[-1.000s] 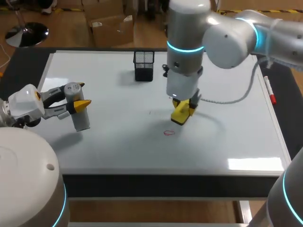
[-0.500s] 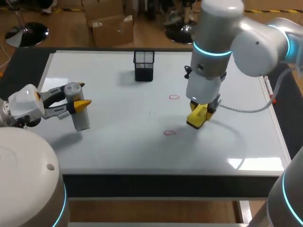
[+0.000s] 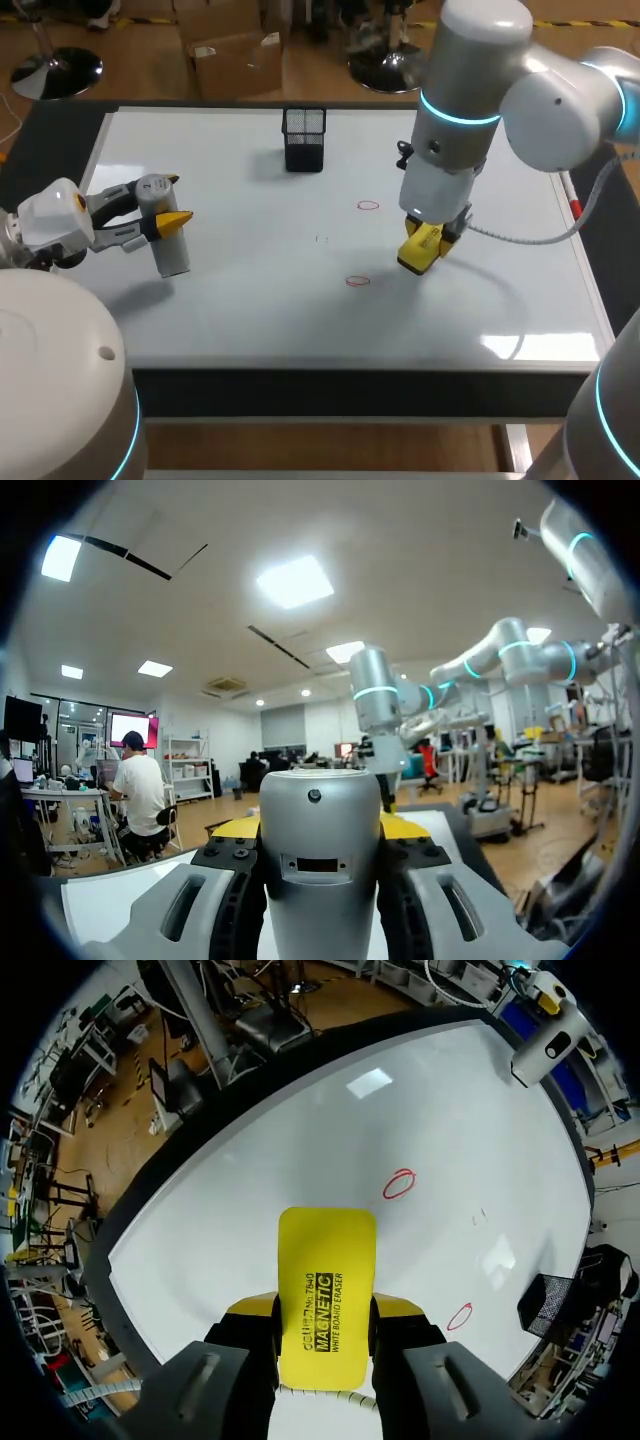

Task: Pick up the inspection probe, press it on each red-marked spot on the whiteboard one by one, put down the probe, pick up the eraser, and wipe off all the red marks.

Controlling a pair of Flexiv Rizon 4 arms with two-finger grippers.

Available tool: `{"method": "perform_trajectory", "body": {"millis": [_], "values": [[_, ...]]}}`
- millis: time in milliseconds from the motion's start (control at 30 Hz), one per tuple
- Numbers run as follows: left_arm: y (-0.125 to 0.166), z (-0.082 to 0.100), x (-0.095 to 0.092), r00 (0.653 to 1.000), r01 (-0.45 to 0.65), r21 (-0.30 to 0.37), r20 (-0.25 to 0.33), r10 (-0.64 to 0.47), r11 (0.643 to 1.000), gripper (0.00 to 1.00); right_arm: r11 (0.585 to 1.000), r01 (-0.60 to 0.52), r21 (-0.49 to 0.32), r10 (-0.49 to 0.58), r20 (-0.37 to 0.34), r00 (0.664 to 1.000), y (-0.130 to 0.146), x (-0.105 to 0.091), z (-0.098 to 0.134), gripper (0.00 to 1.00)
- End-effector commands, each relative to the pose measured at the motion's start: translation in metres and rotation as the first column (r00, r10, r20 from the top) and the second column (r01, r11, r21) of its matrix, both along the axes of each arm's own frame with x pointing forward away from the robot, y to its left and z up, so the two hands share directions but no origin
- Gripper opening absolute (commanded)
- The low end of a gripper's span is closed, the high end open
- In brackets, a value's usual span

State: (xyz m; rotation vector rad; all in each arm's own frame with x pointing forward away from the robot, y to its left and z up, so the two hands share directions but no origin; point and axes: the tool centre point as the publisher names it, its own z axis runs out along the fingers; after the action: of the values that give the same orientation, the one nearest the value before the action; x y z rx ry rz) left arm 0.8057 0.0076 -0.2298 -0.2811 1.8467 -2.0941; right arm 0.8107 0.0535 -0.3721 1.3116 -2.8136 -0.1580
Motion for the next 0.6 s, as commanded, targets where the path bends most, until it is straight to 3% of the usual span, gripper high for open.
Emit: {"method": "perform_trajectory", "body": {"millis": [33, 300, 600], "values": [[0.000, 0.002, 0.000, 1.000, -0.001, 0.001, 0.000, 0.001, 1.000, 0.00, 1.000, 0.017, -0.024, -0.017, -0.006, 1.000, -0.012, 0.003, -0.001, 0.00], [0.000, 0.002, 0.000, 1.000, -0.001, 0.001, 0.000, 0.001, 1.000, 0.00, 0.986, 0.156, -0.051, -0.156, 0.004, 0.988, -0.071, 0.006, 0.003, 0.00], [0.000, 0.002, 0.000, 1.000, -0.001, 0.001, 0.000, 0.001, 1.000, 0.00, 0.950, 0.307, -0.055, -0.307, 0.000, 0.952, -0.136, 0.001, 0.004, 0.00]]}}
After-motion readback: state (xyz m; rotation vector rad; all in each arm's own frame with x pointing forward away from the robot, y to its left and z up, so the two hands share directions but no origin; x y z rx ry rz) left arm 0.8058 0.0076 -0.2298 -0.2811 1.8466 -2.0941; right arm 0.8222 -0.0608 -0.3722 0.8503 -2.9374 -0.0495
